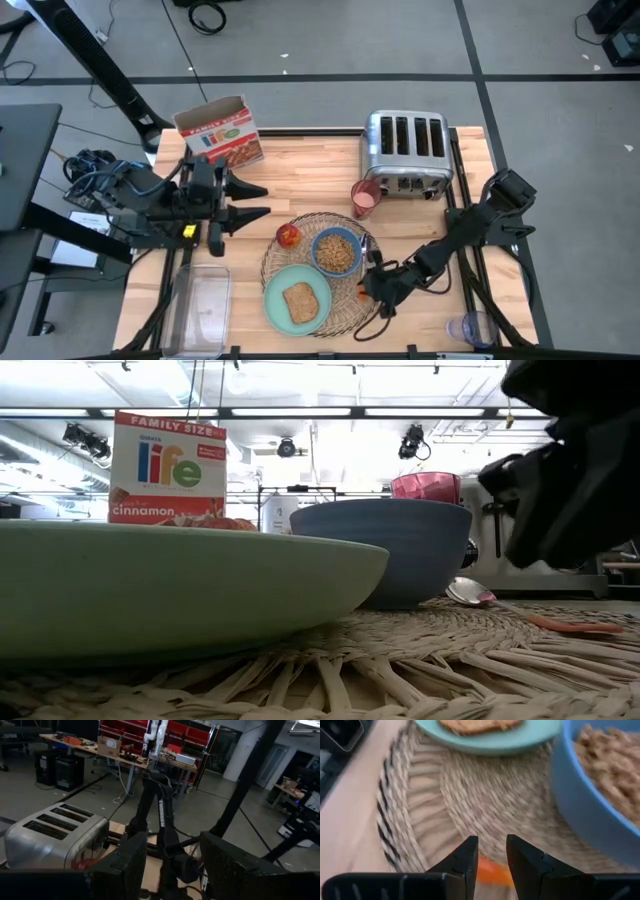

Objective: Arrange a breakfast setting
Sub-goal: Put the orange spoon on the brown tablemat to the right of the blue bowl

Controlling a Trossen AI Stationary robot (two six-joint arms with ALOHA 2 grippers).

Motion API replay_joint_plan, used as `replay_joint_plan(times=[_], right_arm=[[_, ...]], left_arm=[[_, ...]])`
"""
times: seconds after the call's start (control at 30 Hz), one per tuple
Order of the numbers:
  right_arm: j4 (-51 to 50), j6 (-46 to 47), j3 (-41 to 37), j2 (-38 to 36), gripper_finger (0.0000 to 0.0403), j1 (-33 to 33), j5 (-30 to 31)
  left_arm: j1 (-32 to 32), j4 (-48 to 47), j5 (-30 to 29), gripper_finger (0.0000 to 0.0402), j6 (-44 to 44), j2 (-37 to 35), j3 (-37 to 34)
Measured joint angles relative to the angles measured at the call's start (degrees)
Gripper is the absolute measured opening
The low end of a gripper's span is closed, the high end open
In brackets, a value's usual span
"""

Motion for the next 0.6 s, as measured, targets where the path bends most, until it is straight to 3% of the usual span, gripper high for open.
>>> replay_joint_plan(times=[0.27, 0.6], right_arm=[[4.1, 0.6, 0.2, 4.8, 0.0109, -0.7, -3.2], [2.2, 1.5, 0.2, 4.0, 0.0109, -0.7, -4.5]], left_arm=[[1.4, 0.2, 0.0, 0.019, -0.1, 0.0, 0.0], [1.4, -0.1, 0.0, 0.019, -0.4, 0.0, 0.0]])
